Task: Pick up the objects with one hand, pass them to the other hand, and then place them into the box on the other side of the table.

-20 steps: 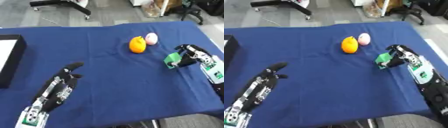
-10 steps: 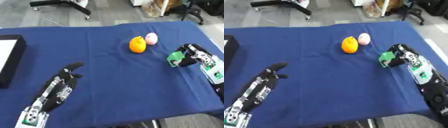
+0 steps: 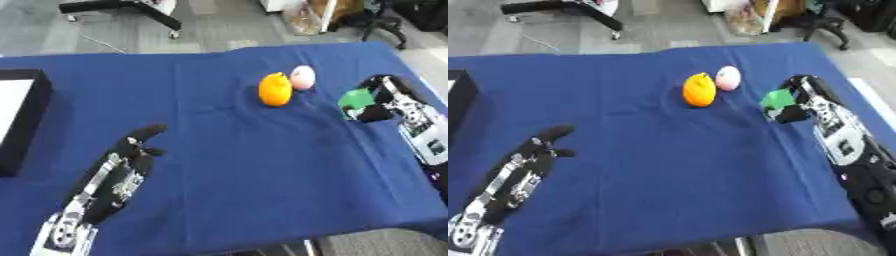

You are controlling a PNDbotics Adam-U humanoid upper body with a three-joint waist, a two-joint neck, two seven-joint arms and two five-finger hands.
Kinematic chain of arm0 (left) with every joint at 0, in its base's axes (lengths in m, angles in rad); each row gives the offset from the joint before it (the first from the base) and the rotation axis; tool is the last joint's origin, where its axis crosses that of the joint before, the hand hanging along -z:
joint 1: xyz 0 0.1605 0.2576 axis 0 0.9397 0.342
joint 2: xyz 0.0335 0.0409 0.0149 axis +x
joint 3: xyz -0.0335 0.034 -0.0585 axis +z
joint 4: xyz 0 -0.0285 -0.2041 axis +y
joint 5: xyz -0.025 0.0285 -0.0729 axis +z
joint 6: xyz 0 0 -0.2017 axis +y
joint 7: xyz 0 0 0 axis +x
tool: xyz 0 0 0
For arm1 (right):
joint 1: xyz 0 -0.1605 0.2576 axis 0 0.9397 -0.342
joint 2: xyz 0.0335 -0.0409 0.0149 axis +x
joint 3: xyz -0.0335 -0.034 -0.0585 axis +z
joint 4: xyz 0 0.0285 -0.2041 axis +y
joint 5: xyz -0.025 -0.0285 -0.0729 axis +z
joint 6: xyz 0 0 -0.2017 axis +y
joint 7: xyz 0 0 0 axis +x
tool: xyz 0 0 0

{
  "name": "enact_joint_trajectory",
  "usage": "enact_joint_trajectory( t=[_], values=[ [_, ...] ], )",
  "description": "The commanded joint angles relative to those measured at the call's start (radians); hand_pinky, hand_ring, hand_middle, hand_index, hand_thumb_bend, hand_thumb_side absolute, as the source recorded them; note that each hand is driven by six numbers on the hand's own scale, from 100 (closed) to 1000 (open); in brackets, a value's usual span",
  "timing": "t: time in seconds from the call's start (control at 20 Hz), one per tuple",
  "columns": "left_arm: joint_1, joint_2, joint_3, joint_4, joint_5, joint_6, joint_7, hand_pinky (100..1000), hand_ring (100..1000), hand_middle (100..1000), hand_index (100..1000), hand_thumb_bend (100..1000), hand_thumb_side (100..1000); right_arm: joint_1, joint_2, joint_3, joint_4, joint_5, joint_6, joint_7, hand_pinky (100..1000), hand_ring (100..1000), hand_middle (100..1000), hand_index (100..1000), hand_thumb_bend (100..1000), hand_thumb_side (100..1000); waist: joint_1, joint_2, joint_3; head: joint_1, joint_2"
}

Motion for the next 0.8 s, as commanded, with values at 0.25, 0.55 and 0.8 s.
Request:
enact_joint_trajectory(
  t=[0.25, 0.55, 0.8],
  values=[
    [-0.008, 0.005, 0.006, -0.002, -0.004, 0.011, 0.026, 806, 1000, 888, 946, 134, 805, -0.005, -0.004, 0.048, -0.303, -0.026, -0.041, 0.027, 522, 258, 343, 548, 253, 100, -0.002, -0.011, -0.004, 0.006, -0.002],
    [-0.008, -0.002, 0.007, 0.019, -0.001, 0.024, 0.046, 806, 1000, 889, 943, 133, 832, 0.011, 0.105, 0.101, -0.555, -0.053, -0.067, 0.075, 513, 264, 342, 546, 264, 100, 0.005, -0.007, -0.009, 0.010, -0.002],
    [-0.011, -0.004, 0.014, 0.034, -0.005, 0.033, 0.061, 806, 1000, 890, 941, 124, 846, 0.010, 0.180, 0.172, -0.670, -0.083, -0.095, 0.135, 510, 264, 339, 544, 484, 107, 0.017, -0.003, -0.005, 0.011, -0.002]
  ],
)
